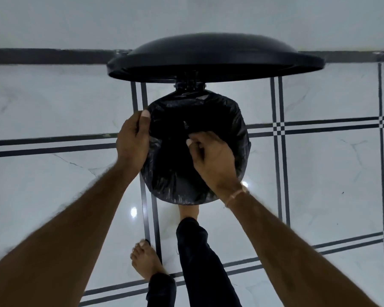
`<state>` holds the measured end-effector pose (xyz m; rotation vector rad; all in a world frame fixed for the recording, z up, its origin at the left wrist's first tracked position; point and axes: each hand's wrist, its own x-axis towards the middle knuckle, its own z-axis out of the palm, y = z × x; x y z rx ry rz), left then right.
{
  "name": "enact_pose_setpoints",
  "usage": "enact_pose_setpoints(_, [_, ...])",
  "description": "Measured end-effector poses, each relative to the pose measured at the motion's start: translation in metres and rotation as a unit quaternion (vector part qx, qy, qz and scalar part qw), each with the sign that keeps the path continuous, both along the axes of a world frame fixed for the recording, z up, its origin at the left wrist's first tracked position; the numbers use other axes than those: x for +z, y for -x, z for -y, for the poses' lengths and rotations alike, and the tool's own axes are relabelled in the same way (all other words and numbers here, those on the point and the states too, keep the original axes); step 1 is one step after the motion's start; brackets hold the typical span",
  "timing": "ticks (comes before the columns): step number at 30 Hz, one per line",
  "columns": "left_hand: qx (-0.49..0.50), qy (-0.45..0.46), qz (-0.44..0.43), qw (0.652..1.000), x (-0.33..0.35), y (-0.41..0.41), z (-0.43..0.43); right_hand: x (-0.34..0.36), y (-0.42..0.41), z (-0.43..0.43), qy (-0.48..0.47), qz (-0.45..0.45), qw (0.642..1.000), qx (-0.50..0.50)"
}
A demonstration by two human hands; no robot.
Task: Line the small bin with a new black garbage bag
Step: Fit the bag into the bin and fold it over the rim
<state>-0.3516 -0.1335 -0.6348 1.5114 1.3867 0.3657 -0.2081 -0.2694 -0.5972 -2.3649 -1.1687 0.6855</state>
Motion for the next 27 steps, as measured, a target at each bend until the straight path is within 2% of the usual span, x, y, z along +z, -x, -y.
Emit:
enact_pose_setpoints(2, [0.03, 0.0, -0.005, 1.0, 0.009, 0.0, 0.002, 0.022, -0.019, 0.001, -0.069, 0.051, 0.994, -0.064])
enact_pose_setpoints(4, [0.048, -0.008, -0.013, 0.999, 0.022, -0.007, -0.002, 0.034, -0.045, -0.005, -0.066, 0.052, 0.985, -0.15])
enact_pose_setpoints(6, [0.051, 0.018, -0.014, 0.998, 0.029, -0.018, -0.015, 0.029, -0.074, -0.021, -0.024, -0.035, 0.972, -0.233])
enact_pose_setpoints(8, [0.056, 0.084, 0.002, 0.995, 0.029, -0.03, -0.035, 0.02, -0.1, -0.04, 0.02, -0.161, 0.943, -0.291])
enact_pose_setpoints(11, [0.09, 0.212, 0.048, 0.972, 0.029, -0.039, -0.056, 0.014, -0.121, -0.055, 0.035, -0.335, 0.866, -0.37])
enact_pose_setpoints(13, [0.104, 0.283, 0.056, 0.952, 0.025, -0.045, -0.056, 0.016, -0.133, -0.05, 0.077, -0.387, 0.849, -0.352])
enact_pose_setpoints(15, [0.109, 0.325, 0.063, 0.937, 0.026, -0.041, -0.057, 0.021, -0.137, -0.046, 0.125, -0.394, 0.853, -0.319])
enact_pose_setpoints(20, [0.119, 0.373, 0.082, 0.916, 0.023, -0.042, -0.063, 0.015, -0.144, -0.051, 0.144, -0.416, 0.844, -0.306])
enact_pose_setpoints(23, [0.105, 0.39, 0.057, 0.913, 0.018, -0.045, -0.071, 0.007, -0.143, -0.056, 0.149, -0.43, 0.827, -0.33])
enact_pose_setpoints(27, [0.081, 0.451, 0.037, 0.888, 0.012, -0.041, -0.081, -0.005, -0.14, -0.062, 0.142, -0.463, 0.8, -0.355])
